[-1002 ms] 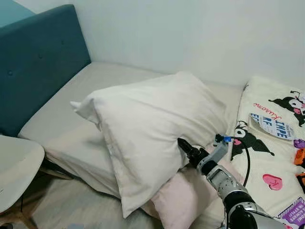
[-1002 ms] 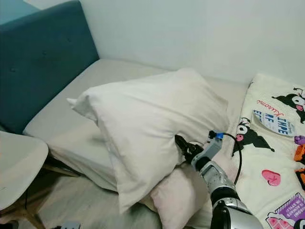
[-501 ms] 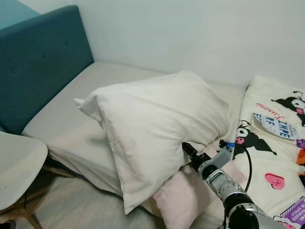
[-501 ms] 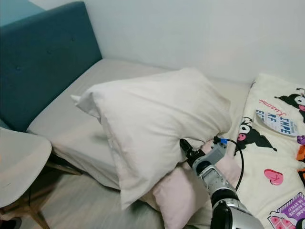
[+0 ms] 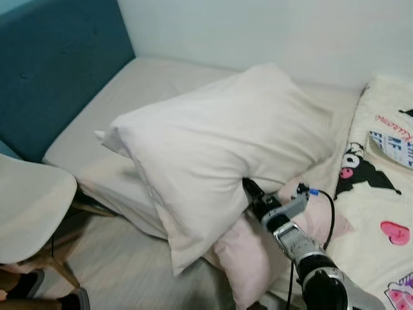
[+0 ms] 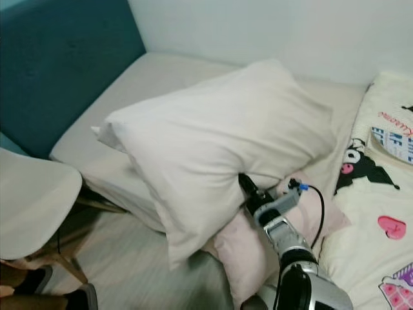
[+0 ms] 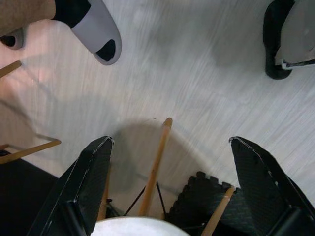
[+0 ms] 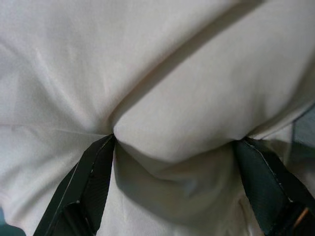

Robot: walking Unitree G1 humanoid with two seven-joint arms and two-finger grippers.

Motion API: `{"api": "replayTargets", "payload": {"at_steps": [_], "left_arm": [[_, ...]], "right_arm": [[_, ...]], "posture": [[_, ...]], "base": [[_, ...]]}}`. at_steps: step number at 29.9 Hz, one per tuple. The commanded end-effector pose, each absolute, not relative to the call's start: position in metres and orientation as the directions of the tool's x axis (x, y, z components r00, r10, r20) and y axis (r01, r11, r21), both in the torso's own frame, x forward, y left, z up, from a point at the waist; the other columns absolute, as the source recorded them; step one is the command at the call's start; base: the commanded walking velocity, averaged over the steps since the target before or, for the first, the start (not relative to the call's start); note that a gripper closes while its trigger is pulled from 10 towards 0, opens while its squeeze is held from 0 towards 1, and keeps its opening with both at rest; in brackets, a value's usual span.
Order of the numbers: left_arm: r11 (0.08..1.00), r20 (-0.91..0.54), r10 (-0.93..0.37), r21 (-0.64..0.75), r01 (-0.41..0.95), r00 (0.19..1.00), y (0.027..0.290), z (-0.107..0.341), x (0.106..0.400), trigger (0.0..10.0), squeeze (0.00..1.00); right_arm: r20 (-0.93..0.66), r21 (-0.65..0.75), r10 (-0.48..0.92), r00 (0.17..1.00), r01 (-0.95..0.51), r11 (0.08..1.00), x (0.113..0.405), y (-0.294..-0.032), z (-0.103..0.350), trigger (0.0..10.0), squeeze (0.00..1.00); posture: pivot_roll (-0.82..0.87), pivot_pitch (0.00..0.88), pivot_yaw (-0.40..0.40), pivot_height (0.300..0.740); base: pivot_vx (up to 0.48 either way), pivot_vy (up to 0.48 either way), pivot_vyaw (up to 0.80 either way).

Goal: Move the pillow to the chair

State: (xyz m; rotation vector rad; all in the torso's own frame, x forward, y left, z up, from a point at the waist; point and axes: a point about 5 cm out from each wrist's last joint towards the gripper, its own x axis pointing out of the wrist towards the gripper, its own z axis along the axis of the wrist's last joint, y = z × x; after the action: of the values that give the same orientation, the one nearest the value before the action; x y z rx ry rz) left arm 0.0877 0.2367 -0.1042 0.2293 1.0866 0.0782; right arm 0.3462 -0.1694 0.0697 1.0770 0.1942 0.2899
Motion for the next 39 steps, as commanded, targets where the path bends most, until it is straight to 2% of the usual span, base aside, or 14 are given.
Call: {"api": "replayTargets", "payload": {"at_steps": [1, 8, 14, 18, 26, 28, 31, 32, 35, 37, 38, 39], "left_arm": [[0.969, -0.880, 0.189, 0.239, 0.062, 0.435, 0.245, -0.105, 0.074, 10.0, 0.00], [0.969, -0.871, 0.177, 0.235, 0.072, 0.458, 0.239, -0.105, 0.082, 10.0, 0.00], [0.969, -0.862, 0.169, 0.234, 0.079, 0.477, 0.235, -0.103, 0.093, 10.0, 0.00], [0.969, -0.857, 0.175, 0.239, 0.071, 0.485, 0.236, -0.102, 0.100, 10.0, 0.00], [0.973, -0.816, 0.215, 0.226, -0.046, 0.537, 0.240, -0.093, 0.130, 10.0, 0.00], [0.973, -0.786, 0.219, 0.223, -0.064, 0.578, 0.239, -0.085, 0.153, 10.0, 0.00], [0.973, -0.751, 0.216, 0.217, -0.076, 0.624, 0.235, -0.076, 0.176, 10.0, 0.00], [0.973, -0.751, 0.216, 0.217, -0.076, 0.624, 0.235, -0.076, 0.176, 10.0, 0.00], [0.975, -0.723, 0.208, 0.208, -0.079, 0.659, 0.230, -0.070, 0.191, 10.0, 0.00], [0.976, -0.710, 0.205, 0.202, -0.083, 0.674, 0.228, -0.067, 0.198, 10.0, 0.00], [0.976, -0.710, 0.205, 0.202, -0.083, 0.674, 0.228, -0.067, 0.198, 10.0, 0.00], [0.976, -0.703, 0.205, 0.199, -0.089, 0.681, 0.227, -0.065, 0.201, 10.0, 0.00]], "right_arm": [[0.033, 0.887, 0.344, 0.938, -0.186, 0.422, 0.352, -0.161, 0.079, 0.0, 0.00], [0.122, 0.863, 0.353, 0.928, -0.275, 0.424, 0.361, -0.163, 0.099, 0.0, 0.00], [0.142, 0.852, 0.338, 0.931, -0.288, 0.436, 0.363, -0.170, 0.104, 0.0, 0.00], [0.162, 0.819, 0.330, 0.930, -0.313, 0.480, 0.365, -0.174, 0.110, 0.0, 0.00], [0.403, 0.690, 0.320, 0.858, -0.514, 0.510, 0.376, -0.184, 0.160, 0.0, 0.00], [0.568, 0.562, 0.330, 0.754, -0.648, 0.514, 0.382, -0.191, 0.212, 0.0, 0.00], [0.730, 0.322, 0.409, 0.548, -0.803, 0.501, 0.374, -0.187, 0.281, 0.0, 0.00], [0.730, 0.322, 0.409, 0.548, -0.803, 0.501, 0.374, -0.187, 0.281, 0.0, 0.00], [0.799, 0.088, 0.503, 0.330, -0.891, 0.445, 0.355, -0.171, 0.335, 0.0, 0.00], [0.800, -0.034, 0.553, 0.232, -0.903, 0.428, 0.344, -0.156, 0.358, 0.0, 0.00], [0.800, -0.034, 0.553, 0.232, -0.903, 0.428, 0.344, -0.156, 0.358, 0.0, 0.00], [0.792, -0.093, 0.578, 0.196, -0.897, 0.431, 0.339, -0.147, 0.367, 0.0, 0.00]], "posture": [[-0.07, 0.286, 0.111, 0.740], [-0.08, 0.265, 0.110, 0.740], [-0.10, 0.234, 0.107, 0.740], [-0.11, 0.202, 0.107, 0.740], [-0.14, 0.133, 0.103, 0.740], [-0.16, 0.103, 0.101, 0.740], [-0.16, 0.083, 0.098, 0.740], [-0.16, 0.083, 0.098, 0.740], [-0.17, 0.055, 0.093, 0.740], [-0.17, 0.044, 0.089, 0.740], [-0.17, 0.044, 0.089, 0.740], [-0.17, 0.040, 0.089, 0.740]], "base": [[0.000, 0.000, 0.00], [0.000, 0.000, 0.00], [0.000, 0.000, 0.00], [0.000, 0.000, 0.00], [0.000, 0.000, 0.00], [0.000, 0.000, 0.00], [0.000, 0.000, 0.00], [0.000, 0.000, 0.00], [0.000, 0.000, 0.00], [0.000, 0.000, 0.39], [0.000, 0.000, 0.78], [0.000, 0.000, 0.78]]}}
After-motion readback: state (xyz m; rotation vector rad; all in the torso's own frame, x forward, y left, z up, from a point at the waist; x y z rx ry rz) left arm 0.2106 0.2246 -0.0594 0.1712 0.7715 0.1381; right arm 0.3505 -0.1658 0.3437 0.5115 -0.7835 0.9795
